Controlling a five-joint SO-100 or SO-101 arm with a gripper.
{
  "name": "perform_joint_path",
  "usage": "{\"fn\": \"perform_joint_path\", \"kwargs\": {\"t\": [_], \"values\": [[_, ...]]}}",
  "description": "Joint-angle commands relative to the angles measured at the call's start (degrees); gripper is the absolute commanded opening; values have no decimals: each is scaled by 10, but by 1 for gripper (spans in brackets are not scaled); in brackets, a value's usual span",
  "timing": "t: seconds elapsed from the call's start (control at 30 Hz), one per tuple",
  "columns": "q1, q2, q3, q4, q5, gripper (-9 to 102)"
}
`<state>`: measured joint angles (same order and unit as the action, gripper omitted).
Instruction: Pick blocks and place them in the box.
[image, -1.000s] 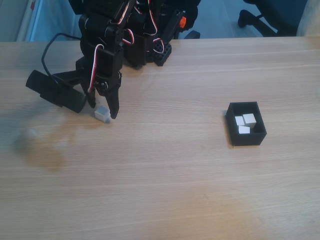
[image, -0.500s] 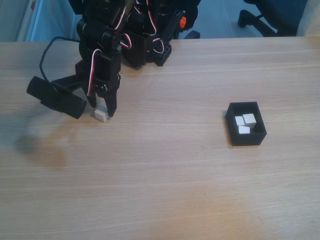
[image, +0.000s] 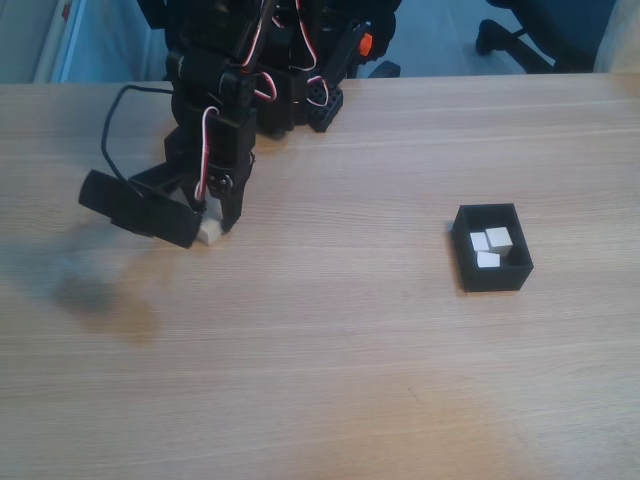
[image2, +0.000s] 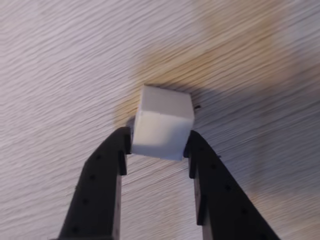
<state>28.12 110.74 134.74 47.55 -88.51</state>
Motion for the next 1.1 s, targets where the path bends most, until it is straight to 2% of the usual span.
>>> {"fn": "perform_joint_path", "kwargs": {"t": [0.0, 0.37, 0.57, 0.87, 1.07], "values": [[-13, 20, 4, -12, -9, 8], [-47, 52, 9, -1, -53, 2], [-90, 121, 8, 59, -54, 2], [-337, 272, 10, 53, 30, 3], [-512, 319, 5, 33, 49, 3]]}}
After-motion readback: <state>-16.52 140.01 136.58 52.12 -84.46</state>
